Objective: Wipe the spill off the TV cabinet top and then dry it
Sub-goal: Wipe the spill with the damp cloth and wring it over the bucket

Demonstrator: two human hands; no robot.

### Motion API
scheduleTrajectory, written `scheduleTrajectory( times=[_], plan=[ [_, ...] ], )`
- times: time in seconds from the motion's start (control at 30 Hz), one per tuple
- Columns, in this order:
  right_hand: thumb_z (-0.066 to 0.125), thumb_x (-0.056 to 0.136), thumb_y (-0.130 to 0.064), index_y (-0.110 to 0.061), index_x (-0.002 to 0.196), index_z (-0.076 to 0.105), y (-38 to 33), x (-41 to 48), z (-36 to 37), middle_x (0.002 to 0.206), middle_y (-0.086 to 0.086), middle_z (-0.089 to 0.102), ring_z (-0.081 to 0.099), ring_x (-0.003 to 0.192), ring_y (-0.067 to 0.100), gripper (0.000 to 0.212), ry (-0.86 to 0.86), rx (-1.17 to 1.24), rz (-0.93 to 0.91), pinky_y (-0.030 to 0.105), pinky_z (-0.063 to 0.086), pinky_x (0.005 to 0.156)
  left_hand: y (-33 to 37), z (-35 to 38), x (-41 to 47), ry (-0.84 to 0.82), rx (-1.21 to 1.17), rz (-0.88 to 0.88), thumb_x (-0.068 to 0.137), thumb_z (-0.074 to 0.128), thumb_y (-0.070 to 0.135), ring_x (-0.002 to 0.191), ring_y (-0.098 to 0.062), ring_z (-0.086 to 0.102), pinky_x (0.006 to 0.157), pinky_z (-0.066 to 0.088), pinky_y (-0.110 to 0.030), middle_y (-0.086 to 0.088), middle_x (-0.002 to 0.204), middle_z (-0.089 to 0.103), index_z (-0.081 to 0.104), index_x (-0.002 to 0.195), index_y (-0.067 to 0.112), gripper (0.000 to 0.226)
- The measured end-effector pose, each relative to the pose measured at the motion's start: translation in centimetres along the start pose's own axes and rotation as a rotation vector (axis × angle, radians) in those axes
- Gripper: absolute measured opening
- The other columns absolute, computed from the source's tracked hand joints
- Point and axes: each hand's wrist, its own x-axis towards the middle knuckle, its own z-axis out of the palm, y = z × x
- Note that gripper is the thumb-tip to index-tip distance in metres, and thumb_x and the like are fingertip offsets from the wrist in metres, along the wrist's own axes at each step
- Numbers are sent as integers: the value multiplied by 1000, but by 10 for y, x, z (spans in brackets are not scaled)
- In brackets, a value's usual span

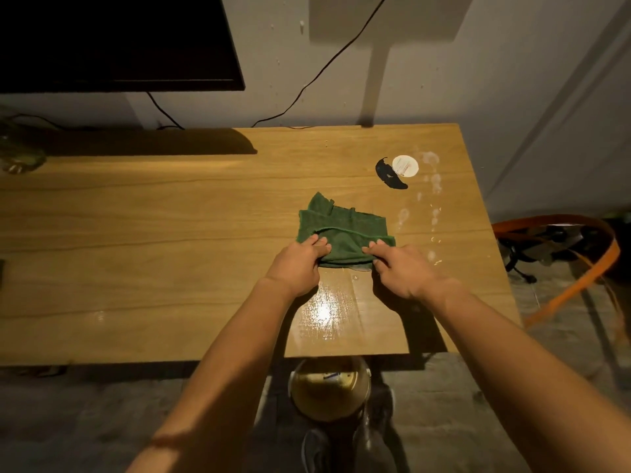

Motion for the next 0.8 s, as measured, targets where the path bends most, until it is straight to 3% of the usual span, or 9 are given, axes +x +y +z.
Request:
scheduleTrajectory(
  times=[0.3, 0.47, 0.6, 0.7, 0.8],
  plan=[
    [44, 101, -20, -30, 145, 44, -12, -52, 29, 158, 4, 31, 28, 146, 23, 45, -12, 67, 16, 27, 13, 116, 11, 18, -54, 8, 0, -17, 93, 48, 11, 147, -9, 21, 118, 27, -31, 9, 156, 33, 41, 147, 25, 56],
    [45, 100, -16, -26, 146, 44, -17, -81, 49, 157, 0, 33, 22, 147, 14, 47, 15, 68, -25, 17, 4, 110, 16, 27, -87, 6, 3, -36, 95, 52, 13, 146, -8, 22, 118, 26, -31, 10, 156, 33, 42, 146, 27, 54],
    [46, 99, -15, -27, 148, 39, -18, -100, 65, 158, -4, 28, 19, 147, 12, 51, 36, 52, -37, 17, 2, 110, 23, 37, -117, -11, -4, -63, 96, 54, 14, 146, -8, 23, 117, 30, -34, 10, 156, 34, 43, 146, 28, 53],
    [46, 99, -15, -26, 149, 37, -18, -115, 77, 159, -4, 27, 16, 148, 10, 52, 26, 37, -62, 18, 2, 110, 26, 44, -135, -5, -15, -60, 95, 53, 13, 146, -8, 24, 116, 31, -33, 8, 155, 35, 44, 145, 27, 52],
    [47, 98, -13, -24, 149, 38, -19, -132, 91, 158, -2, 30, 18, 148, 11, 53, 19, 15, -98, 23, 12, 116, 29, 50, -152, -23, -10, -72, 95, 52, 10, 145, -9, 27, 115, 34, -38, 7, 153, 39, 48, 143, 25, 50]
  ],
)
